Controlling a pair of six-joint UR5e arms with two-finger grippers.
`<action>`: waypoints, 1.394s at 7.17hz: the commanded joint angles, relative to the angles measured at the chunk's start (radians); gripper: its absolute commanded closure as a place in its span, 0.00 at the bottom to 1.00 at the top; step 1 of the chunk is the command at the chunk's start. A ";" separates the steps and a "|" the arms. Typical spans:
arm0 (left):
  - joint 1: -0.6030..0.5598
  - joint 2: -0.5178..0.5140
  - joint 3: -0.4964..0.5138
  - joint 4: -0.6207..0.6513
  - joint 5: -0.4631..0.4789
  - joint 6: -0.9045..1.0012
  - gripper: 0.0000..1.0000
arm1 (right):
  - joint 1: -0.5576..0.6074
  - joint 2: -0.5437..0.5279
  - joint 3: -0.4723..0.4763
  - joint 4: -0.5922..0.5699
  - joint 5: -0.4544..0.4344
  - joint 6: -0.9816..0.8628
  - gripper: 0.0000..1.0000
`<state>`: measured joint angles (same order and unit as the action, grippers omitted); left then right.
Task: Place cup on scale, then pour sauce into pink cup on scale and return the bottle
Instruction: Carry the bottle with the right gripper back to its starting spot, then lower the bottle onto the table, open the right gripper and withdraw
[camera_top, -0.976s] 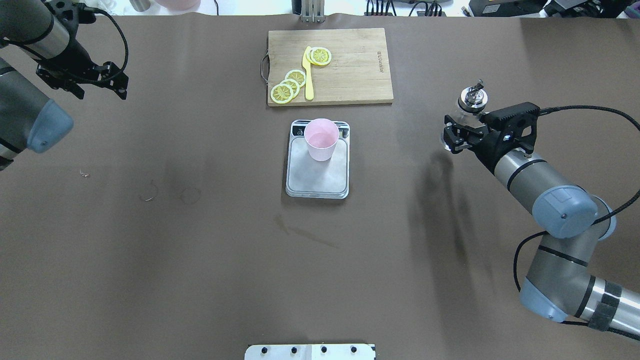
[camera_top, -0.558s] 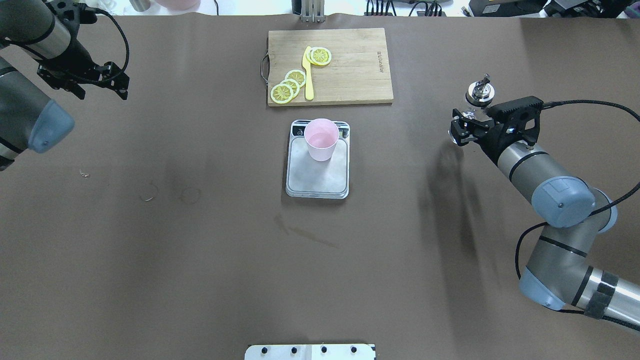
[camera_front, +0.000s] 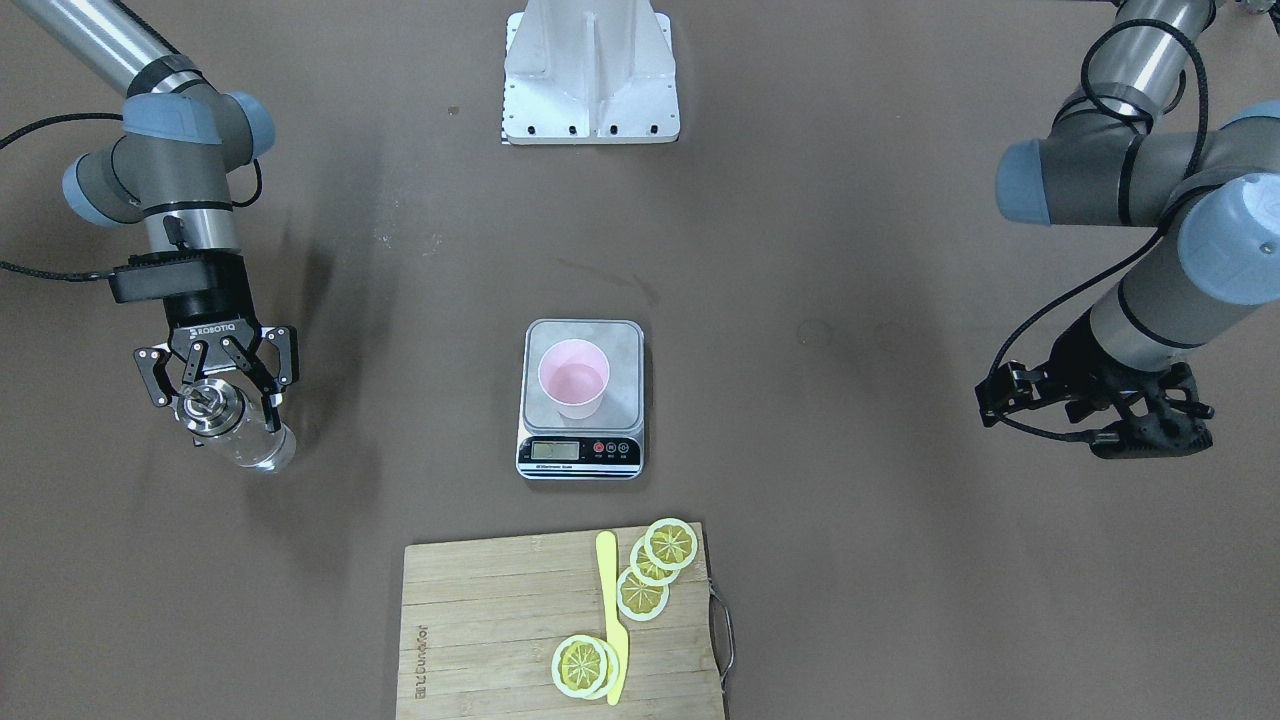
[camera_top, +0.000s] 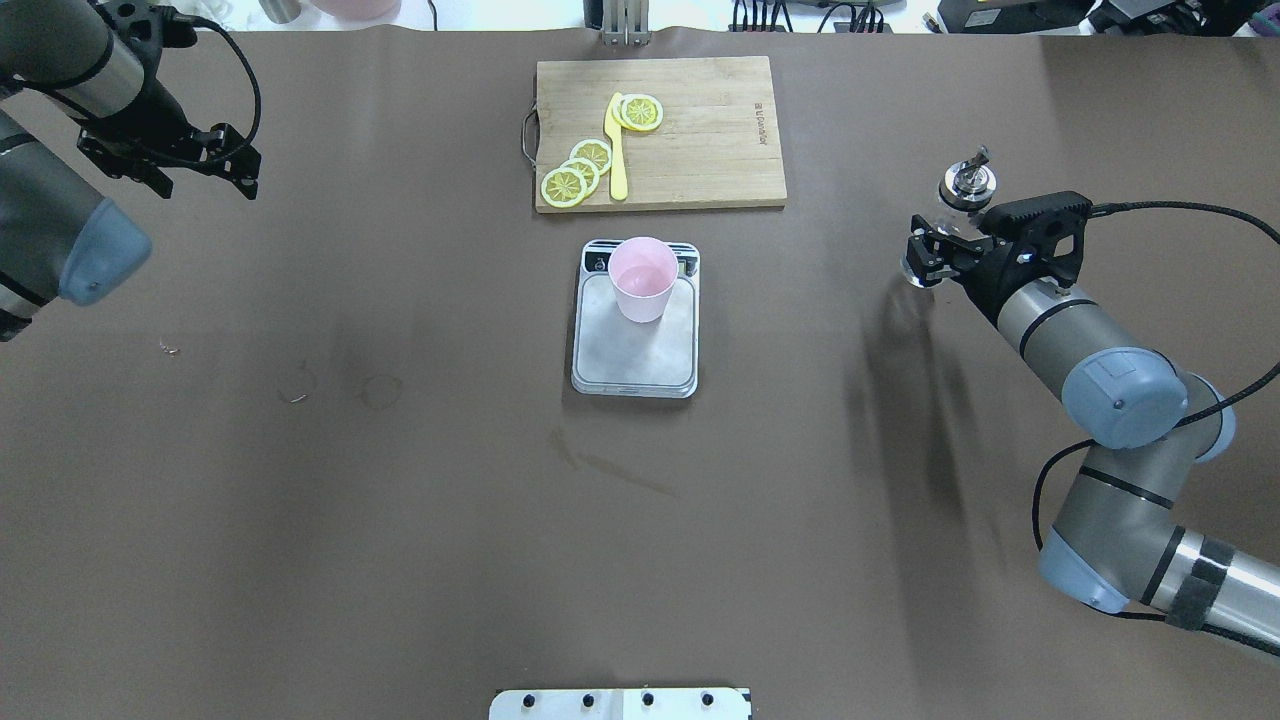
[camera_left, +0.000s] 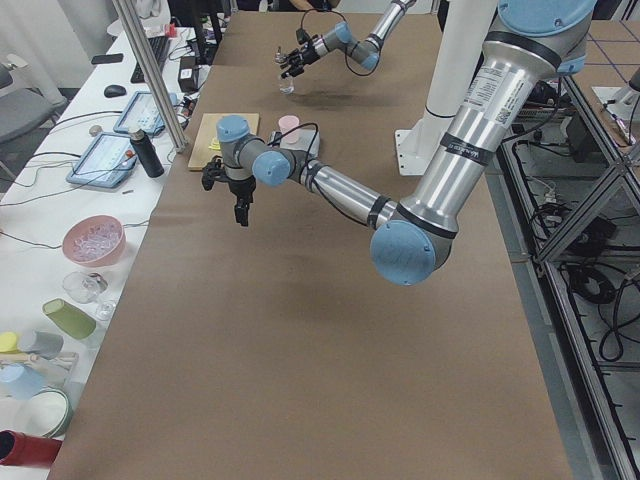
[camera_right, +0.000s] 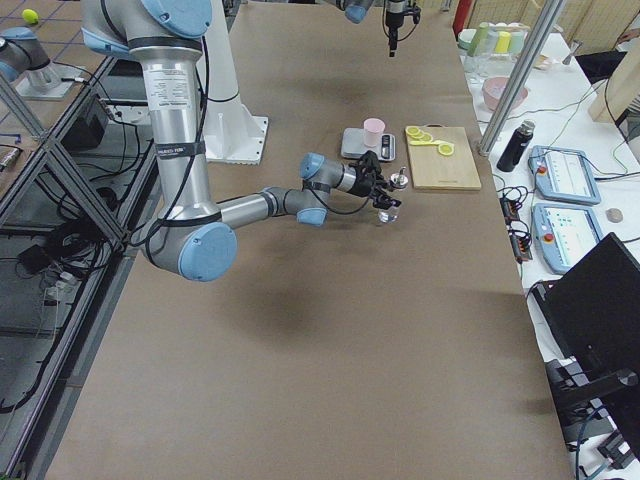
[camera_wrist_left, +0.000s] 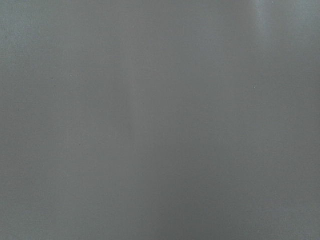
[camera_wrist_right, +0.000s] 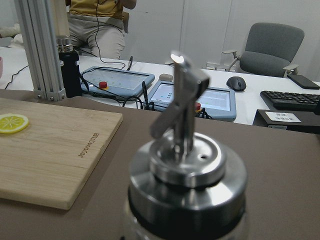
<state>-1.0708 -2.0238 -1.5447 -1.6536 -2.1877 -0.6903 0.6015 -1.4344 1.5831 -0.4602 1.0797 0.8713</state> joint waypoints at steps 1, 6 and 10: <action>0.000 -0.001 0.003 0.000 0.000 0.000 0.02 | 0.000 0.002 -0.012 0.000 0.000 0.003 1.00; 0.002 -0.001 0.005 0.000 0.000 0.002 0.02 | -0.002 0.008 -0.031 0.000 0.003 0.002 0.97; 0.003 -0.001 0.006 0.000 0.000 0.002 0.02 | -0.003 0.009 -0.037 0.023 0.003 -0.003 0.00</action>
<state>-1.0679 -2.0248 -1.5387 -1.6536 -2.1875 -0.6888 0.5986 -1.4252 1.5467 -0.4479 1.0829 0.8715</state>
